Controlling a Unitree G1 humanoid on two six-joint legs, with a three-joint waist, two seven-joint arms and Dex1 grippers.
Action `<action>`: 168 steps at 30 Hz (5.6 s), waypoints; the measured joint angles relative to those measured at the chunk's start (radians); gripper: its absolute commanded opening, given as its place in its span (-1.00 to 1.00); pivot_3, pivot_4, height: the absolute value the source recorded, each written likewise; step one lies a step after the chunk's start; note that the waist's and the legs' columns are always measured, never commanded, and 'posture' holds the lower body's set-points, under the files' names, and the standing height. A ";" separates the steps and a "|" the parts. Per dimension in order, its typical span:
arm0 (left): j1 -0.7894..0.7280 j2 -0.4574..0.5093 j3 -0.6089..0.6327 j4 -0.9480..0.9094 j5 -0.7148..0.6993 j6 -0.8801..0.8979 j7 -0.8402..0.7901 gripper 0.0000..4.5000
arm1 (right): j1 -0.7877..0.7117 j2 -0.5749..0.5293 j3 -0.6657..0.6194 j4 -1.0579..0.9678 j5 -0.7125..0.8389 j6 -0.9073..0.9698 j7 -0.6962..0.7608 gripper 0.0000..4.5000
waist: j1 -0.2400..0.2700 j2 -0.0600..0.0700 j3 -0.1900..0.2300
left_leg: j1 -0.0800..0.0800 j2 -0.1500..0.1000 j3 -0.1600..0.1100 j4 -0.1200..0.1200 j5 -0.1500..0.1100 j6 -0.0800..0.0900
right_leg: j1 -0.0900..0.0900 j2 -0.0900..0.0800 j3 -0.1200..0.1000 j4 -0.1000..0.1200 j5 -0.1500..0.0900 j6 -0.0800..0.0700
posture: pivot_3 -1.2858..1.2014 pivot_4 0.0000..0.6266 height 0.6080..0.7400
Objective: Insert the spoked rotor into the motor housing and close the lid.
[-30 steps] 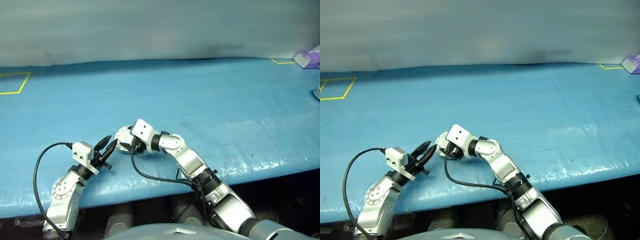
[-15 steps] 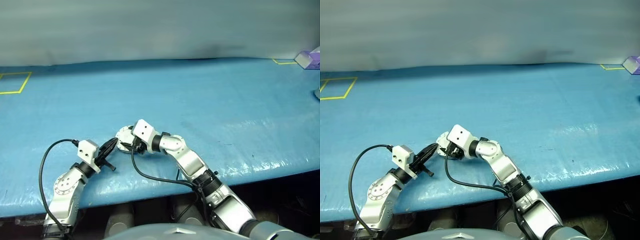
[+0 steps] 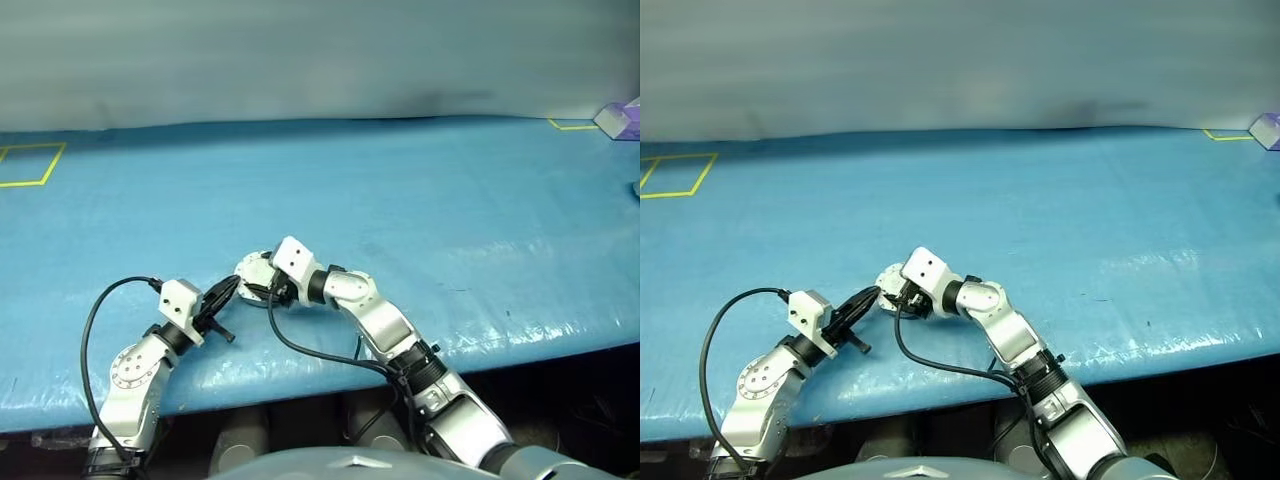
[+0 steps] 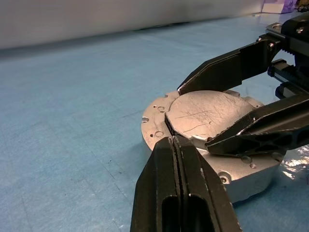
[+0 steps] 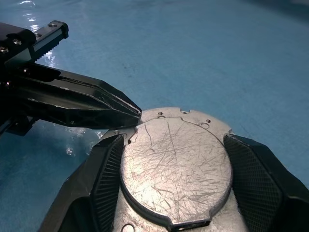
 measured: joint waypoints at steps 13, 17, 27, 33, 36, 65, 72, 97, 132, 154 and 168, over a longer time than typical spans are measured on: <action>0.019 0.000 -0.004 -0.007 -0.003 -0.008 -0.001 -1.00 | 0.057 0.046 -0.260 -0.247 0.307 0.264 -0.022 0.99 | 0.006 0.000 0.002 | -0.006 0.000 0.000 -0.001 -0.001 -0.001 | 0.000 0.000 0.000 -0.001 0.000 0.000 | 0.03 -0.52 1.00; 0.019 0.000 -0.006 -0.007 -0.003 -0.012 -0.001 -1.00 | 0.090 0.043 -0.347 -0.230 0.426 0.421 -0.024 0.99 | 0.007 0.000 0.002 | -0.006 0.000 0.000 -0.001 -0.001 -0.002 | 0.000 0.000 0.000 -0.002 0.000 0.000 | 0.03 -0.52 1.00; 0.016 0.000 -0.008 -0.007 -0.003 -0.016 -0.001 -1.00 | 0.102 0.087 -0.448 -0.066 0.561 0.590 -0.048 0.99 | 0.005 0.002 0.003 | -0.006 0.000 0.000 -0.001 -0.001 -0.002 | 0.000 0.000 0.000 -0.002 0.000 0.000 | 0.03 -0.52 1.00; 0.014 0.000 -0.010 -0.007 -0.002 -0.018 -0.001 -1.00 | 0.082 0.118 -0.492 0.005 0.640 0.643 -0.029 0.99 | 0.005 0.002 0.003 | -0.006 0.000 0.000 -0.001 -0.001 -0.002 | 0.000 0.000 0.000 -0.002 0.000 0.000 | 0.03 -0.52 1.00; 0.014 0.000 -0.011 -0.007 0.000 -0.020 0.000 -1.00 | 0.082 0.130 -0.515 0.030 0.679 0.673 -0.021 0.92 | 0.005 0.002 0.003 | -0.006 0.000 0.000 -0.001 -0.001 -0.002 | 0.000 0.000 0.000 -0.002 0.000 0.000 | 0.03 -0.52 1.00; 0.027 -0.080 0.041 -0.026 -0.143 0.076 0.030 -1.00 | 0.065 0.160 -0.586 0.089 0.749 0.701 -0.071 -0.46 | -0.007 0.001 0.005 | -0.007 0.001 0.000 -0.001 -0.001 -0.002 | -0.001 0.001 0.000 -0.001 0.000 0.000 | 0.03 -0.52 1.00; 0.030 -0.141 0.127 -0.091 -0.332 0.208 0.088 -0.92 | 0.032 0.209 -0.725 0.114 0.840 0.716 -0.190 -0.46 | -0.009 0.000 0.007 | -0.013 0.001 -0.002 -0.001 -0.001 -0.002 | -0.005 0.002 0.000 -0.002 0.000 0.001 | 0.03 -0.52 1.00; 0.005 -0.291 0.196 -0.153 -0.909 0.541 -0.018 0.97 | 0.003 0.225 -0.656 -0.003 1.010 0.740 -0.219 -0.46 | -0.011 0.000 0.007 | -0.021 0.000 -0.002 0.002 -0.002 -0.001 | -0.012 0.003 0.001 -0.001 0.001 0.002 | 0.03 -0.52 1.00; -0.040 -0.350 0.244 -0.106 -0.952 0.583 0.004 0.43 | 0.009 0.220 -0.583 -0.038 0.988 0.777 -0.161 -0.46 | -0.011 0.000 0.007 | -0.020 0.000 -0.002 0.004 -0.002 -0.001 | -0.011 0.004 0.001 0.000 0.002 0.002 | 0.03 -0.52 1.00; -0.024 -0.408 0.254 -0.107 -1.023 0.599 0.035 0.16 | 0.007 0.220 -0.572 -0.040 0.957 0.750 -0.132 -0.14 | -0.010 0.000 0.007 | -0.020 0.000 -0.002 0.005 -0.002 -0.001 | -0.010 0.004 0.002 0.000 0.002 0.002 | 0.03 -0.52 1.00; -0.064 -0.433 0.372 -0.043 -0.957 0.373 0.233 0.16 | 0.002 0.225 -0.546 -0.037 0.767 0.380 -0.179 0.39 | -0.009 -0.001 0.007 | -0.019 0.000 -0.002 0.005 -0.001 -0.001 | -0.009 0.004 0.002 0.000 0.002 0.002 | 0.03 -0.52 1.00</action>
